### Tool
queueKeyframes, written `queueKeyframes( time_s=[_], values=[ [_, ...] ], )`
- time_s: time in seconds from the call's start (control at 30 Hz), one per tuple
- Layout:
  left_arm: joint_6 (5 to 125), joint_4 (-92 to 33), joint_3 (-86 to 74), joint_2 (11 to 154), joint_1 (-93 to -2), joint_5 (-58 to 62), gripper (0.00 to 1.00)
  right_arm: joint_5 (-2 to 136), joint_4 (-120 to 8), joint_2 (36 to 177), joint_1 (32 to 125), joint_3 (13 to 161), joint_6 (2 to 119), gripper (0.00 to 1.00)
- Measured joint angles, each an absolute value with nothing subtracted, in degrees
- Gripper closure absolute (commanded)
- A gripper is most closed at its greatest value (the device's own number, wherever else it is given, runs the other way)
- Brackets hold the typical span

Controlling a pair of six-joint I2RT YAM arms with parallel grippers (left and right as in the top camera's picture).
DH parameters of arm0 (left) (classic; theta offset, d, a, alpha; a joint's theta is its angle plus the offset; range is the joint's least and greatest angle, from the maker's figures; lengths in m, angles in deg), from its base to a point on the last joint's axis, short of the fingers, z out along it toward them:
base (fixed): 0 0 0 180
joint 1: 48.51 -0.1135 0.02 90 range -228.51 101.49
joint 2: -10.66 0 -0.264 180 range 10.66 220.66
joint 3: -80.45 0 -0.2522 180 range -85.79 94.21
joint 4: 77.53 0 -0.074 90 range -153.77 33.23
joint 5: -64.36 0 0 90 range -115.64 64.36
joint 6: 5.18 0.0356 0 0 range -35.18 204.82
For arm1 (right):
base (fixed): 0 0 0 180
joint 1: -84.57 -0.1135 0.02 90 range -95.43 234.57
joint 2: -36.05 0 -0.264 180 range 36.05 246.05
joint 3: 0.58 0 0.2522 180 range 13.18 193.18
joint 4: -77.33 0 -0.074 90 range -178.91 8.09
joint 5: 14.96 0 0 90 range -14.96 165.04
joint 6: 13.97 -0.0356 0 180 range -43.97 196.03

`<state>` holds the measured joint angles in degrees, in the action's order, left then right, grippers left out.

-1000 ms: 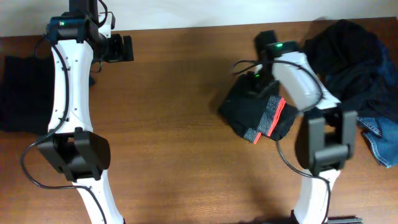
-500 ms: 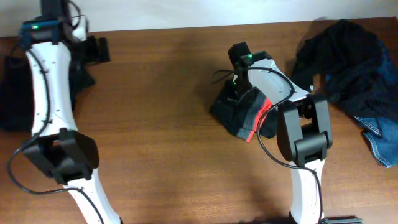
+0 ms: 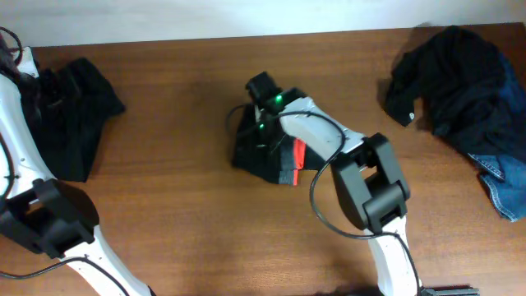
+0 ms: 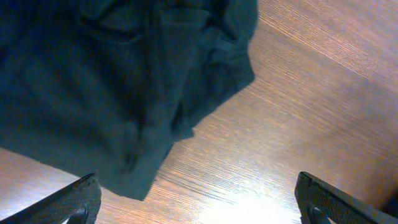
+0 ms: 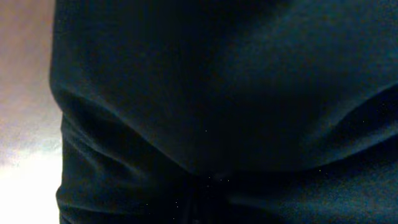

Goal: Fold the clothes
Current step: 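Set the bundle down at table center and lift the right gripper, then move the left gripper to the folded bundle's left side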

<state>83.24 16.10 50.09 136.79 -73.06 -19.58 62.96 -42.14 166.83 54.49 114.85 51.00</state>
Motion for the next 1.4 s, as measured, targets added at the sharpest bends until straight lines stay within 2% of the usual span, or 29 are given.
queueKeyframes(
  time_s=[0.13,0.17,0.33,0.6,0.73,0.87,1.13,1.4],
  values=[
    [83.2,16.8,50.1,136.8,-72.3,-17.7,0.01,62.9,-41.9,166.9,50.9,114.8,52.8,0.92],
    [83.2,17.0,50.1,136.8,-71.8,-17.2,0.01,62.8,-41.3,166.9,50.2,115.0,53.0,0.89],
    [83.2,18.5,50.1,136.8,-68.9,-16.2,0.01,62.0,-34.4,167.7,49.5,119.6,54.1,0.43],
    [83.5,20.5,49.9,136.8,-63.6,-10.8,0.05,61.8,-16.6,168.6,54.7,143.3,55.6,0.02],
    [85.3,22.3,47.1,136.8,-61.8,-5.6,0.05,62.0,-10.1,168.3,58.7,154.4,56.9,0.01],
    [90.1,21.1,36.9,136.8,-59.0,2.6,0.04,62.1,-5.6,168.2,64.8,161.7,58.1,0.01],
    [96.5,6.7,13.5,136.8,-55.8,22.0,0.04,62.9,-0.6,168.2,74.0,162.6,61.0,0.01],
    [97.3,-0.5,4.1,136.8,-55.1,28.2,0.04,62.9,-0.6,168.2,75.7,162.6,61.5,0.01]
  ],
)
